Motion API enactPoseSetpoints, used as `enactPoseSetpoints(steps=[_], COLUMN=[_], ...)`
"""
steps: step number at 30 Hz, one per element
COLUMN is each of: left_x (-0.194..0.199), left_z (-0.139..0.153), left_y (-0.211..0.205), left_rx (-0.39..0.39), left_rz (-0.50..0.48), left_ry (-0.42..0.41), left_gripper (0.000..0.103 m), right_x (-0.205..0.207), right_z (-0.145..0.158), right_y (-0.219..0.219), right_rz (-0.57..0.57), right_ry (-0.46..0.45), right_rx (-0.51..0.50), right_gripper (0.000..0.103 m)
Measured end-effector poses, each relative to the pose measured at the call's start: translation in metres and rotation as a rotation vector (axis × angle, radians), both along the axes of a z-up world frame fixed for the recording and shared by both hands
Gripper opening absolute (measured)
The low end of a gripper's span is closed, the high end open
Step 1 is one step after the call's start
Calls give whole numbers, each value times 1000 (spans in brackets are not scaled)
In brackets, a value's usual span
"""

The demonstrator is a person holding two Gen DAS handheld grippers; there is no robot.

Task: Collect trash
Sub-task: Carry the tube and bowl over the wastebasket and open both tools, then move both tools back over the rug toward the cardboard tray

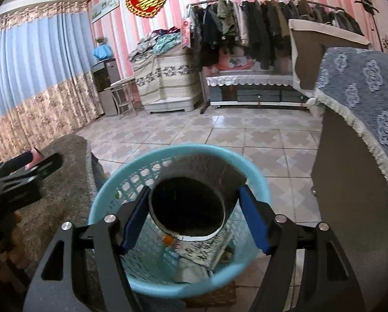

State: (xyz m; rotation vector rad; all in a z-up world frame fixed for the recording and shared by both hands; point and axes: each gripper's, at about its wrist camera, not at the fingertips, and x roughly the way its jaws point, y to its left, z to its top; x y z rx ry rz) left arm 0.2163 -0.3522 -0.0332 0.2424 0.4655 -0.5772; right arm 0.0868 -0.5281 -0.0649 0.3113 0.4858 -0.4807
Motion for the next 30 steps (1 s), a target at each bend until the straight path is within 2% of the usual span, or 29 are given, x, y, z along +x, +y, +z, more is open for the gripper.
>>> enactPoseSetpoints(steps=[2, 3, 4, 5, 8, 22, 30], left_x=[3, 3, 4, 5, 3, -22, -39], left_z=[3, 4, 6, 7, 13, 36, 38], left_y=[17, 24, 35, 43, 68, 177, 230], left_rx=[-10, -15, -22, -28, -46, -119, -105], left_rz=[28, 38, 58, 72, 119, 296, 380], left_ry=[9, 12, 18, 21, 20, 8, -9], left_gripper=[97, 97, 97, 97, 97, 97, 97], right_x=[9, 14, 16, 18, 18, 7, 11], right_z=[-1, -1, 0, 2, 9, 44, 59], right_y=[4, 7, 8, 11, 17, 72, 116], right_rz=[9, 12, 12, 12, 12, 104, 197], right_ry=[14, 26, 31, 33, 32, -25, -52], right_rx=[-14, -28, -37, -48, -66, -81, -109], right_gripper=[70, 74, 84, 88, 93, 93, 93])
